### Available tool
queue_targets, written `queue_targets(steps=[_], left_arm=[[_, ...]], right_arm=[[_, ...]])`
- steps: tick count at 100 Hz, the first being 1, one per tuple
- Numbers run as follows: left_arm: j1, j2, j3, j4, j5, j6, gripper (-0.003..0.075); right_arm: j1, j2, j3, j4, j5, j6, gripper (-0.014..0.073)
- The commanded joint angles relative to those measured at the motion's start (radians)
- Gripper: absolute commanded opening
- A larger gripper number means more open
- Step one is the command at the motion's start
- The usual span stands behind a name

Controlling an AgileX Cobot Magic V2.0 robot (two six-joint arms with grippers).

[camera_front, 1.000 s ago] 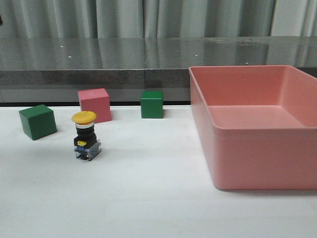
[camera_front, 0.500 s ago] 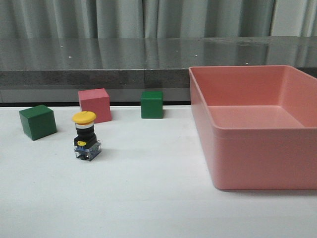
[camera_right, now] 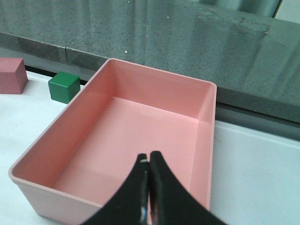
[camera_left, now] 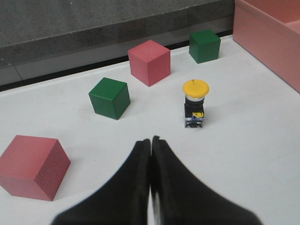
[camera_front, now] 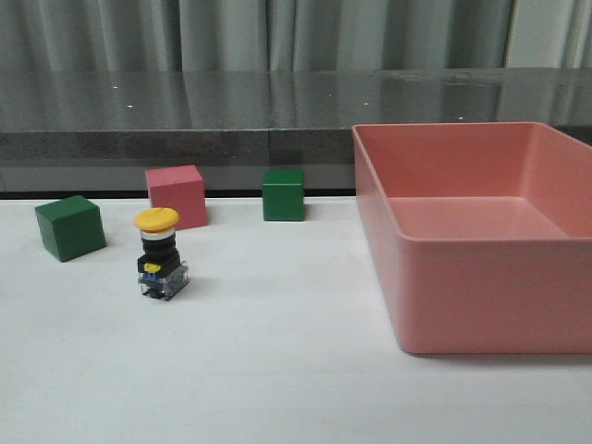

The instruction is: Place and stand button with both arms

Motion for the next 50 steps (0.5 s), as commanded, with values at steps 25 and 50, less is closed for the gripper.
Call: queue_targets(steps=[25, 50], left_arm=[[-0.004, 0.003, -0.022, -0.031, -0.155, -0.001, -0.002], [-0.007, -0.057, 0.08, 0.053, -0.37, -0.059, -0.002]], right_arm=[[-0.004, 0.003, -0.028, 0.003, -0.084, -0.004, -0.0062], [-0.004, 0.003, -0.028, 0.003, -0.083, -0.004, -0.0062]])
